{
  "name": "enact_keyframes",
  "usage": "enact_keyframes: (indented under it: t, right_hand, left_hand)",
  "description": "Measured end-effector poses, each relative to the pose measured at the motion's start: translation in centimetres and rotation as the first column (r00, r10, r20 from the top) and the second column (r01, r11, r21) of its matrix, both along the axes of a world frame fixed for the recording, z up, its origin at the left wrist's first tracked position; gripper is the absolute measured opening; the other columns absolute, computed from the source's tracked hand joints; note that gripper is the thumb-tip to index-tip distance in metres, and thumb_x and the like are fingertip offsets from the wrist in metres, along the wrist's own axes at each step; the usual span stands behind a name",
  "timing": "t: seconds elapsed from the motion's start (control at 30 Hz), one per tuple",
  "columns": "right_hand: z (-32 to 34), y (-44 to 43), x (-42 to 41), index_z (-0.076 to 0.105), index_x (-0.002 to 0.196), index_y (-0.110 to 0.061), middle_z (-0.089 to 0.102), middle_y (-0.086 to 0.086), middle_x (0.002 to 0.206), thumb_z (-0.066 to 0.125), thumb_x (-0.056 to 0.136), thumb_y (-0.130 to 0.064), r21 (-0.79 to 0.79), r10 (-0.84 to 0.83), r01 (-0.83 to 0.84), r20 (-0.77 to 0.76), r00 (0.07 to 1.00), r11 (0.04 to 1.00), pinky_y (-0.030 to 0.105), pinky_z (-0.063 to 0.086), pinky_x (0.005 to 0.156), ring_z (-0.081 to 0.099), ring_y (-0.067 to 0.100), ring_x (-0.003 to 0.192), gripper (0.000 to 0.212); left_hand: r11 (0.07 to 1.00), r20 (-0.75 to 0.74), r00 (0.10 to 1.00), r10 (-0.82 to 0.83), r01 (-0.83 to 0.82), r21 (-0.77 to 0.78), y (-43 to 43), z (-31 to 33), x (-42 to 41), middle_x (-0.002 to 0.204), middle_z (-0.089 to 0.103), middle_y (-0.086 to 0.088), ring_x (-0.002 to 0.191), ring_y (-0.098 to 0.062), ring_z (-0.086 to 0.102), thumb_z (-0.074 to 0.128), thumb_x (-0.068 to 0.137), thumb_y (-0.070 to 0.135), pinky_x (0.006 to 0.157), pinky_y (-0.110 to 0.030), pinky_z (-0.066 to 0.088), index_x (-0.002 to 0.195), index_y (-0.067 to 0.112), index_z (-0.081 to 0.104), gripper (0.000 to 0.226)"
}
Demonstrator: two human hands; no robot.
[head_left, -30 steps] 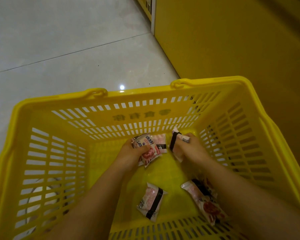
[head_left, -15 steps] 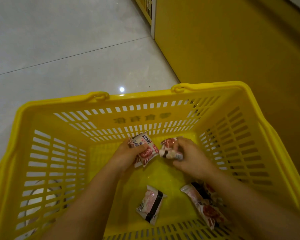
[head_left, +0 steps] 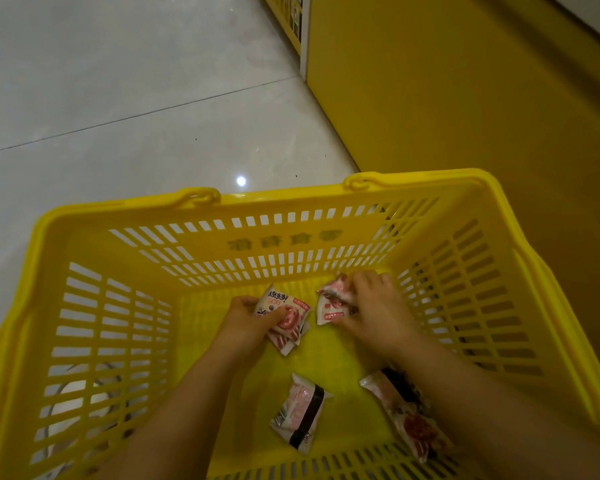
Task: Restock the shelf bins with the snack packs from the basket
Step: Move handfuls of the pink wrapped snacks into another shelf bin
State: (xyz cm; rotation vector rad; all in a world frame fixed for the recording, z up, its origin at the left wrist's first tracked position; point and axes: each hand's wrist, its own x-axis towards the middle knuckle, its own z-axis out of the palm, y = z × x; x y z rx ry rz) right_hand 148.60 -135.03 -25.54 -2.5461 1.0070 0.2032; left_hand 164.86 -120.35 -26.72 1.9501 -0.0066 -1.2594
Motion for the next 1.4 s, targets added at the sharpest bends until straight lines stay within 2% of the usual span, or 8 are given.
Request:
enact_keyframes:
  t: [0.17, 0.3, 0.5, 0.63, 0.7, 0.97, 1.07, 1.4]
  right_hand:
    - [-0.3, -0.4, -0.3, 0.053, 0.116, -0.024, 0.051, -0.001, 0.125, 0.063, 0.085, -0.045, 0.046, -0.083, 0.08, 0.06, 0.995, 0.996, 0.031, 0.035, 0.095, 0.037, 0.019, 0.115, 0.039]
    - [0.2, -1.5, 0.4, 0.037, 0.143, -0.018, 0.041, 0.007, 0.142, 0.072, 0.083, -0.028, 0.334, -0.239, 0.228, -0.01, 0.971, 0.915, 0.036, 0.035, 0.107, 0.037, 0.026, 0.129, 0.07]
    - [0.7, -1.4, -0.2, 0.056, 0.105, -0.015, 0.049, 0.004, 0.116, 0.079, 0.076, -0.026, 0.348, -0.374, 0.338, 0.039, 0.927, 0.874, 0.032, 0.048, 0.087, 0.055, 0.019, 0.1, 0.038]
    - [0.8, -1.0, -0.8, 0.047, 0.107, -0.01, 0.061, 0.006, 0.098, 0.078, 0.077, -0.013, 0.694, -0.745, 0.545, -0.019, 0.667, 0.471, 0.036, 0.056, 0.075, 0.066, 0.024, 0.091, 0.043]
    - [1.0, -1.2, -0.8, 0.041, 0.116, -0.015, 0.058, 0.002, 0.094, 0.076, 0.078, -0.007, 0.742, -0.735, 0.518, -0.049, 0.676, 0.426, 0.025, 0.055, 0.063, 0.064, 0.017, 0.082, 0.053]
    - [3.0, -2.4, 0.3, 0.051, 0.117, -0.021, 0.062, 0.003, 0.095, 0.063, 0.09, -0.015, 0.636, -0.382, 0.267, 0.048, 0.923, 0.724, 0.016, 0.047, 0.047, 0.061, 0.01, 0.067, 0.031]
    - [2.8, -2.5, 2.2, 0.06, 0.116, -0.02, 0.063, 0.007, 0.11, 0.061, 0.087, -0.011, 0.422, -0.028, 0.049, -0.057, 0.998, 0.905, 0.027, 0.051, 0.07, 0.06, 0.019, 0.092, 0.03]
    - [0.6, -0.8, 3.6, 0.041, 0.124, -0.019, 0.055, 0.009, 0.123, 0.062, 0.086, -0.04, 0.11, 0.351, -0.335, -0.383, 0.855, 0.936, 0.043, 0.032, 0.097, 0.047, 0.031, 0.116, 0.048]
  left_hand:
    - [0.973, 0.11, 0.974, -0.198, 0.182, 0.139, 0.2, 0.0, 0.8, 0.112, 0.063, -0.01, 0.079, -0.014, 0.064, 0.076, 0.081, 0.027, 0.06, -0.026, 0.051, 0.113, 0.015, 0.041, 0.05]
    - [0.851, 0.336, 0.798, -0.5, 0.381, 0.362, 0.1, 0.1, 1.3, 0.14, 0.04, -0.012, 0.125, -0.033, 0.044, 0.077, 0.077, 0.04, 0.102, -0.043, 0.043, 0.142, 0.019, 0.036, 0.079]
    - [0.742, 0.519, 0.547, -0.657, 0.591, 0.316, 0.3, 0.3, 1.3, 0.147, 0.037, -0.002, 0.136, -0.024, 0.028, 0.069, 0.087, 0.032, 0.109, -0.036, 0.031, 0.143, 0.028, 0.039, 0.064]
    - [0.716, 0.438, 0.587, -0.681, 0.66, 0.228, 0.0, 0.6, 1.5, 0.151, 0.032, 0.0, 0.136, -0.022, 0.035, 0.064, 0.091, 0.022, 0.111, -0.037, 0.035, 0.146, 0.026, 0.035, 0.063]
    - [0.717, 0.423, 0.598, -0.681, 0.663, 0.216, 0.1, 0.8, 1.6, 0.151, 0.032, -0.002, 0.134, -0.021, 0.037, 0.064, 0.091, 0.02, 0.11, -0.036, 0.036, 0.148, 0.025, 0.033, 0.065]
    - [0.688, 0.4, 0.576, -0.713, 0.683, 0.245, 0.2, 0.8, 1.8, 0.152, 0.03, -0.003, 0.137, -0.023, 0.034, 0.063, 0.092, 0.02, 0.111, -0.038, 0.035, 0.15, 0.026, 0.027, 0.068]
    - [0.685, 0.382, 0.582, -0.717, 0.691, 0.232, 0.1, 1.0, 1.7, 0.151, 0.029, -0.004, 0.135, -0.023, 0.036, 0.064, 0.092, 0.017, 0.108, -0.035, 0.039, 0.15, 0.025, 0.026, 0.07]
    - [0.64, 0.24, 0.594, -0.768, 0.73, 0.241, -0.2, 2.3, 1.9, 0.142, 0.023, -0.006, 0.118, -0.024, 0.053, 0.073, 0.084, 0.013, 0.08, -0.022, 0.055, 0.151, 0.029, 0.02, 0.087]
